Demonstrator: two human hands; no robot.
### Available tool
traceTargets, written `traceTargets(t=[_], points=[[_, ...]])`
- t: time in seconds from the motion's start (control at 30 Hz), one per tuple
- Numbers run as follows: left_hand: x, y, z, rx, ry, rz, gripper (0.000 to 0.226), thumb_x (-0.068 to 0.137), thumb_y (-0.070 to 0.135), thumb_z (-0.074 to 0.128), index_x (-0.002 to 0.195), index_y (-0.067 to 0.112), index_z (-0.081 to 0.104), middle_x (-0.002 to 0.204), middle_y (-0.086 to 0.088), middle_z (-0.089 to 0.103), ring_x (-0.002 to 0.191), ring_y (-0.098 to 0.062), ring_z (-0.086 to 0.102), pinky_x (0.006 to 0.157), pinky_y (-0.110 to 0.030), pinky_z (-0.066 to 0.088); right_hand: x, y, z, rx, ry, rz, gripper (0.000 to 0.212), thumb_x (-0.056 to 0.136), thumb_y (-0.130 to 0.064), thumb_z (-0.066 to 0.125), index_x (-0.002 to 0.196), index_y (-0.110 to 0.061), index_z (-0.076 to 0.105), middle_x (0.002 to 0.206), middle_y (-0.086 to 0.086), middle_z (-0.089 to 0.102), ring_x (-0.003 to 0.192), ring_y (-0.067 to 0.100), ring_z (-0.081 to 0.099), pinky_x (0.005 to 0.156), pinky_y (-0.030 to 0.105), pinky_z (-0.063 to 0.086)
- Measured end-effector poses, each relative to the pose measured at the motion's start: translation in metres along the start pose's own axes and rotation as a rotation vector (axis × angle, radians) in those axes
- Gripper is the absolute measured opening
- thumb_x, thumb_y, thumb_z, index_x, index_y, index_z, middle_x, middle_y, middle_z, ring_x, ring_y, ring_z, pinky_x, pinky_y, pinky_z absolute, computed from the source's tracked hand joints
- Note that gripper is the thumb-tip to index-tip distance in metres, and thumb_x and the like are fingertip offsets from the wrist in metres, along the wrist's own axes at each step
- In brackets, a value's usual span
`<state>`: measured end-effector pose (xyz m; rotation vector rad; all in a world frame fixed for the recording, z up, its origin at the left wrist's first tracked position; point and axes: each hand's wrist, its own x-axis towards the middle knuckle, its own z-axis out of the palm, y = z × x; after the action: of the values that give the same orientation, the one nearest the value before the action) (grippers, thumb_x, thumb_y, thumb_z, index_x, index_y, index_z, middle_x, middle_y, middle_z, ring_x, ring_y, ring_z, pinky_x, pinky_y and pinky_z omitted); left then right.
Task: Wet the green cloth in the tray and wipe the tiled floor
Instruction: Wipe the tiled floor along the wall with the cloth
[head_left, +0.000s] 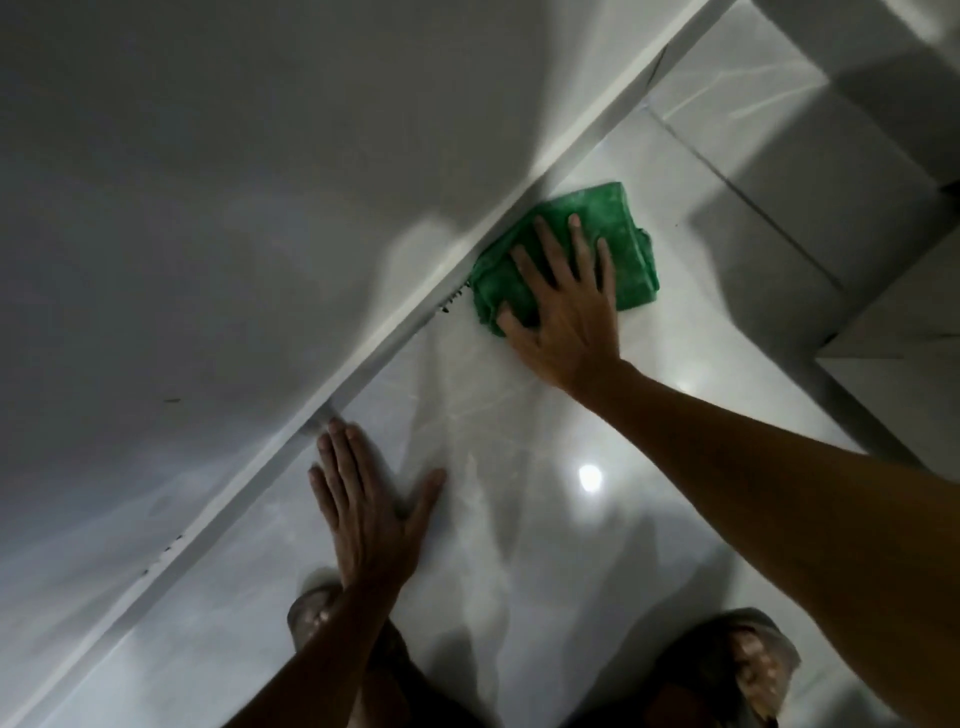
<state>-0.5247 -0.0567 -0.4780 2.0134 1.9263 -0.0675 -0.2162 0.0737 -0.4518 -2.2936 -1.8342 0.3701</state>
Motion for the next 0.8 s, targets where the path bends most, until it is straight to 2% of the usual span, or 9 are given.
traceTargets(t=[0.07,0.13,0.23,0.37,0.43,0.5,0.57,0.67,0.8], points=[[0.001,0.004,0.001,-0.004,-0.006,-0.022,0.122,0.099,0.091,0.035,0.181,0.012,-0.007,0.192,-0.009,-0.013,0.179,-0.029,-0.012,0.143,-0.064,0.003,-0.007,-0.018,0.0,0.058,-0.023,0.045,0.079,0.097,-0.061,0.05,0.163,-0.018,0.055,0.18,0.014,0.041,0.17,0.047,0.027,0.139,0.071,0.01],[0.001,0.005,0.001,-0.012,-0.018,-0.036,0.124,0.098,0.093,0.034,0.181,0.012,-0.008,0.191,-0.008,-0.015,0.178,-0.028,-0.015,0.143,-0.064,0.001,-0.028,-0.036,0.007,0.087,-0.069,-0.076,0.076,0.094,-0.058,0.055,0.159,-0.02,0.059,0.177,0.015,0.045,0.169,0.048,0.031,0.138,0.072,0.012],[-0.001,0.005,0.004,-0.004,-0.023,-0.03,0.126,0.096,0.095,0.034,0.181,0.013,-0.011,0.191,-0.007,-0.019,0.178,-0.028,-0.017,0.143,-0.063,-0.001,-0.061,-0.064,0.024,0.126,-0.156,-0.335,0.07,0.091,-0.052,0.06,0.156,-0.026,0.062,0.176,0.012,0.048,0.169,0.043,0.033,0.139,0.067,0.013],[0.001,-0.001,0.002,-0.021,-0.027,0.001,0.129,0.094,0.096,0.037,0.181,0.013,-0.012,0.191,-0.006,-0.019,0.178,-0.027,-0.017,0.143,-0.059,-0.003,-0.052,-0.051,0.025,0.071,-0.202,-0.467,0.068,0.1,-0.056,0.049,0.163,-0.031,0.053,0.178,0.005,0.046,0.17,0.036,0.033,0.141,0.062,0.015],[-0.002,-0.005,-0.001,-0.017,-0.039,0.02,0.131,0.094,0.095,0.041,0.181,0.012,-0.009,0.191,-0.006,-0.017,0.178,-0.026,-0.016,0.143,-0.058,-0.002,-0.031,-0.022,0.014,0.037,-0.169,-0.376,0.068,0.104,-0.059,0.044,0.165,-0.029,0.051,0.178,0.007,0.045,0.169,0.039,0.034,0.14,0.064,0.016],[-0.003,-0.005,-0.003,-0.029,-0.063,0.02,0.133,0.092,0.098,0.039,0.181,0.012,-0.01,0.191,-0.006,-0.018,0.178,-0.026,-0.016,0.143,-0.059,-0.002,-0.009,0.0,-0.002,0.027,-0.081,-0.13,0.07,0.104,-0.059,0.042,0.164,-0.025,0.054,0.177,0.01,0.047,0.169,0.041,0.034,0.139,0.066,0.018],[-0.003,-0.002,-0.005,-0.033,-0.081,0.014,0.135,0.09,0.101,0.037,0.18,0.013,-0.013,0.191,-0.005,-0.02,0.178,-0.026,-0.018,0.143,-0.059,-0.002,0.005,0.002,-0.012,0.015,-0.043,0.017,0.071,0.102,-0.058,0.044,0.162,-0.021,0.056,0.176,0.01,0.047,0.169,0.042,0.033,0.139,0.068,0.018],[0.0,-0.001,-0.006,-0.043,-0.093,-0.012,0.137,0.089,0.101,0.04,0.18,0.016,-0.018,0.19,-0.005,-0.022,0.178,-0.026,-0.019,0.143,-0.062,-0.001,-0.009,-0.025,-0.011,0.05,-0.075,-0.001,0.07,0.096,-0.053,0.055,0.158,-0.019,0.06,0.175,0.012,0.05,0.168,0.045,0.035,0.136,0.074,0.017],[0.001,0.003,-0.007,-0.038,-0.116,-0.008,0.141,0.087,0.104,0.038,0.179,0.012,-0.017,0.189,-0.006,-0.025,0.177,-0.027,-0.022,0.143,-0.061,-0.003,-0.057,-0.068,0.012,0.086,-0.179,-0.223,0.069,0.095,-0.051,0.059,0.159,-0.028,0.059,0.179,0.012,0.043,0.169,0.043,0.031,0.137,0.075,0.013]])
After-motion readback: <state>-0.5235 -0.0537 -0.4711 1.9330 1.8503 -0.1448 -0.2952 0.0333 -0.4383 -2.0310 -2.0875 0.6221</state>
